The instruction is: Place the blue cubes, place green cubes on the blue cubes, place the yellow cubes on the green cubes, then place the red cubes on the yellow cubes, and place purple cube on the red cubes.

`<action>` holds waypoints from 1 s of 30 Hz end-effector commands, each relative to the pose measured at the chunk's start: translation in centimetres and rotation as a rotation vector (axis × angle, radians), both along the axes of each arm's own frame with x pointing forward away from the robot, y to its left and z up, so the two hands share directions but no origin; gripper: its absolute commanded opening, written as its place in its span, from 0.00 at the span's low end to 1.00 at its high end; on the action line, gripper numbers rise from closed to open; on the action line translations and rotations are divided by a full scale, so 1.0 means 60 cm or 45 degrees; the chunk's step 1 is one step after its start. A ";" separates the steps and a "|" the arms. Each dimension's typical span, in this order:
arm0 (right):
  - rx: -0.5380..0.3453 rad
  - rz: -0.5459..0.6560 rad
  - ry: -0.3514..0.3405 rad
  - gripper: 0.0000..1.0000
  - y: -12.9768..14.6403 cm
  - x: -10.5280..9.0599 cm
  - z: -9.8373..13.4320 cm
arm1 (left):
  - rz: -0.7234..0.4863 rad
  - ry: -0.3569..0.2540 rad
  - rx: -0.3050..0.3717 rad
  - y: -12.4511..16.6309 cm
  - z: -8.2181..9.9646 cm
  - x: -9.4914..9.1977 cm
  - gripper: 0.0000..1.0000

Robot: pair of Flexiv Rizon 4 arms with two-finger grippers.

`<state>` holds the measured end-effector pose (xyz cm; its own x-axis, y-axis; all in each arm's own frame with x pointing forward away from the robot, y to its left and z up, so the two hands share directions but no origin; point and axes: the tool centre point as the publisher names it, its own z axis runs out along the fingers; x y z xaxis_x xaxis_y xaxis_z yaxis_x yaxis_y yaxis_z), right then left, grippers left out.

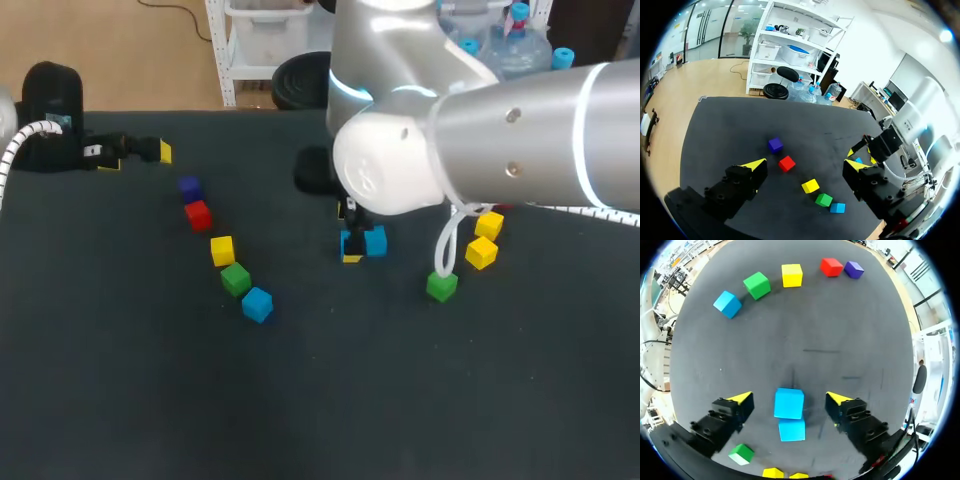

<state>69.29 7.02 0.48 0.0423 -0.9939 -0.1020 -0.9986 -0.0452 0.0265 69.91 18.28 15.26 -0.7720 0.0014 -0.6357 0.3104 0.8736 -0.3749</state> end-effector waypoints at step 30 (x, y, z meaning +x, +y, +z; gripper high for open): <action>-0.019 -0.033 0.024 0.13 -0.002 0.000 -0.001 | -0.009 -0.008 -0.012 0.003 -0.003 0.000 1.00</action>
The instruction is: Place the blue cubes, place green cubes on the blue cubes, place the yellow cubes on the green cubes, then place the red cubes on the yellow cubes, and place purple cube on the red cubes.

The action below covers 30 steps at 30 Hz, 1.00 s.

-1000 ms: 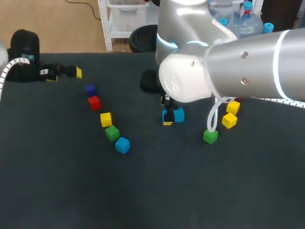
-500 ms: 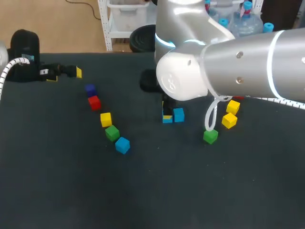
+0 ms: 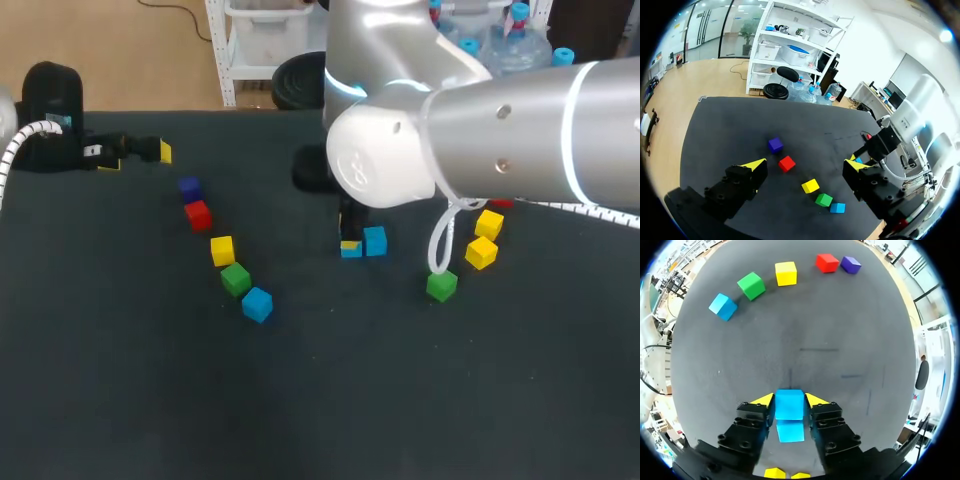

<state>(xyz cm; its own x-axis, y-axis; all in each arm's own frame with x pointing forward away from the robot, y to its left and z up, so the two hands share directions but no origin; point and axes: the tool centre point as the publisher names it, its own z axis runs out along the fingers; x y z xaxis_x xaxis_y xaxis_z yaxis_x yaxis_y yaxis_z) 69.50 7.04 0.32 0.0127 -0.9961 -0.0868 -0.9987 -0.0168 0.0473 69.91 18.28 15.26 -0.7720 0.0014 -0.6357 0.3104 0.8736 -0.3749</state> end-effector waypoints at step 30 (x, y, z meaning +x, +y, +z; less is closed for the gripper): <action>-0.022 0.025 0.005 0.00 0.001 -0.011 -0.005 | -0.009 -0.008 -0.012 0.003 -0.003 0.000 1.00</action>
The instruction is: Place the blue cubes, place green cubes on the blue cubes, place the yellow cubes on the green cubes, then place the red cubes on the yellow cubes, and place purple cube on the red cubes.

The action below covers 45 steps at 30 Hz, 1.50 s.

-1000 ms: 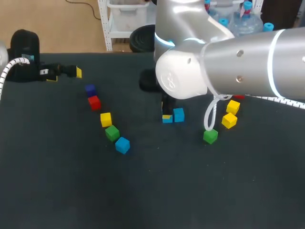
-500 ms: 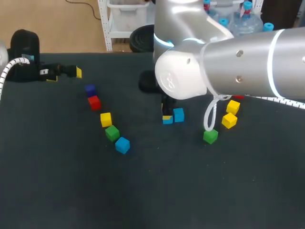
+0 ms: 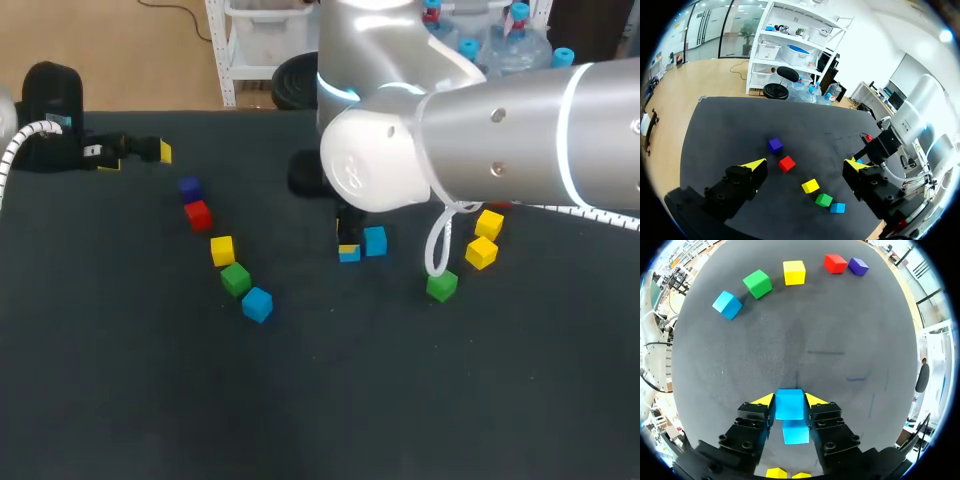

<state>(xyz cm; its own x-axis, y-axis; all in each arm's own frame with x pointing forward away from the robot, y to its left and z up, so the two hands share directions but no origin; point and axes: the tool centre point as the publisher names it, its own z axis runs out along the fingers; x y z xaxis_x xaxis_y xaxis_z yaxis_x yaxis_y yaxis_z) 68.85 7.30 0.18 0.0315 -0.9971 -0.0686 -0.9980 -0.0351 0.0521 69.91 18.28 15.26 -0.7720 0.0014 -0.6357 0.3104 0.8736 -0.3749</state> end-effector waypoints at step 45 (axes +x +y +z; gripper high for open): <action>0.043 -0.071 0.005 1.00 0.002 0.005 0.025 | -0.009 -0.008 -0.012 0.003 -0.003 0.000 1.00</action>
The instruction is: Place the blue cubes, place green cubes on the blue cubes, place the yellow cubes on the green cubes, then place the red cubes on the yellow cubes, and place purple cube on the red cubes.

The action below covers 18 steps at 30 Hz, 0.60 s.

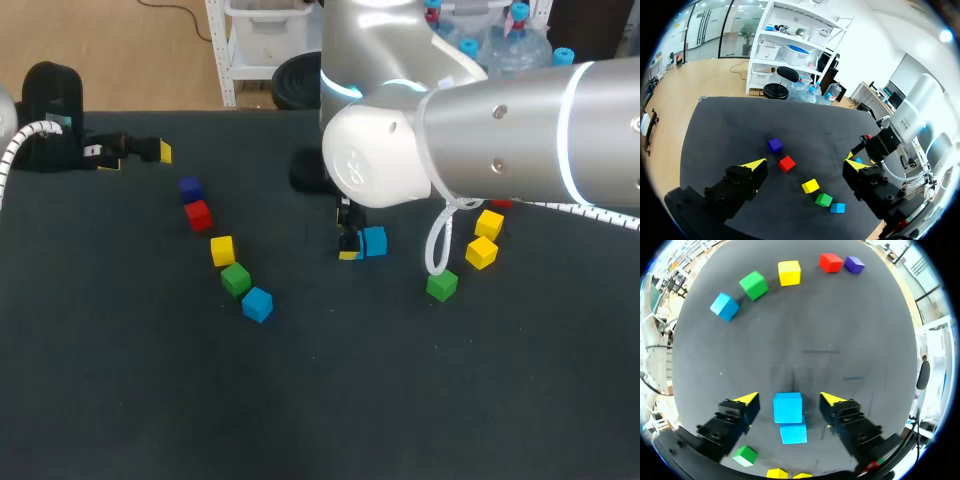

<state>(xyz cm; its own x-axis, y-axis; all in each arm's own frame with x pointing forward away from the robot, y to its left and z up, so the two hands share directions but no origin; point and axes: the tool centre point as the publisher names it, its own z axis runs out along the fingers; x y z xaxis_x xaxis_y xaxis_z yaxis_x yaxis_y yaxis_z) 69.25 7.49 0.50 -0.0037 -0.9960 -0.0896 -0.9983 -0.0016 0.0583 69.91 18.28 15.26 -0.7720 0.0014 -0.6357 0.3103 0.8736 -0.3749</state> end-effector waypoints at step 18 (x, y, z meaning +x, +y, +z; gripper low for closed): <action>0.115 -0.402 -0.013 1.00 0.005 -0.082 0.125 | -0.009 -0.008 -0.012 0.003 -0.003 0.000 1.00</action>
